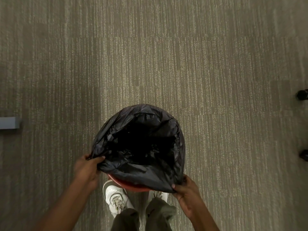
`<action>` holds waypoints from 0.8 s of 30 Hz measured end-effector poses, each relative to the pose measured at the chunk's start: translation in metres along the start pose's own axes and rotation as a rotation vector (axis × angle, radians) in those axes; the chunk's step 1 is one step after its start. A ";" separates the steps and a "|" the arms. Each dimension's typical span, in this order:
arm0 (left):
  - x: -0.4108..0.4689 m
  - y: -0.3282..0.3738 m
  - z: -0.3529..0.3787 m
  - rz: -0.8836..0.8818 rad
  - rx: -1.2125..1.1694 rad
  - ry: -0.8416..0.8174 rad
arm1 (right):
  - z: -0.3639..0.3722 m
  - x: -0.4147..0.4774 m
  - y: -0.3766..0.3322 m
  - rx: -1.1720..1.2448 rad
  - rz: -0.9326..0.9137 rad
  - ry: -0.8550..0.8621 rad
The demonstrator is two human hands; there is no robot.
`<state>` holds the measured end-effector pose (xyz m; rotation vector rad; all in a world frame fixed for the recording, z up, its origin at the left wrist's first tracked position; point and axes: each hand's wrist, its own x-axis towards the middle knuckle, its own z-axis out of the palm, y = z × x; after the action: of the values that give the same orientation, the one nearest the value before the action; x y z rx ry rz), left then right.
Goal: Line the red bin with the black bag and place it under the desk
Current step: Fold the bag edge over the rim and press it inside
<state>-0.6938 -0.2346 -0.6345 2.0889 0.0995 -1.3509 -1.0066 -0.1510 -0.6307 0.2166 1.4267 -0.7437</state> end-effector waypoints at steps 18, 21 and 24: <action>0.032 -0.019 -0.038 -0.094 0.077 -0.259 | 0.013 0.014 0.032 -0.519 0.040 -0.089; 0.039 -0.015 -0.035 -0.073 0.146 -0.232 | 0.016 0.019 0.032 -0.477 0.057 -0.118; 0.044 -0.010 -0.026 -0.002 0.211 -0.101 | 0.021 0.020 0.030 -0.416 0.041 -0.095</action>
<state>-0.6565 -0.2241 -0.6692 2.1863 -0.0872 -1.5215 -0.9728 -0.1463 -0.6549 -0.1106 1.4479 -0.4041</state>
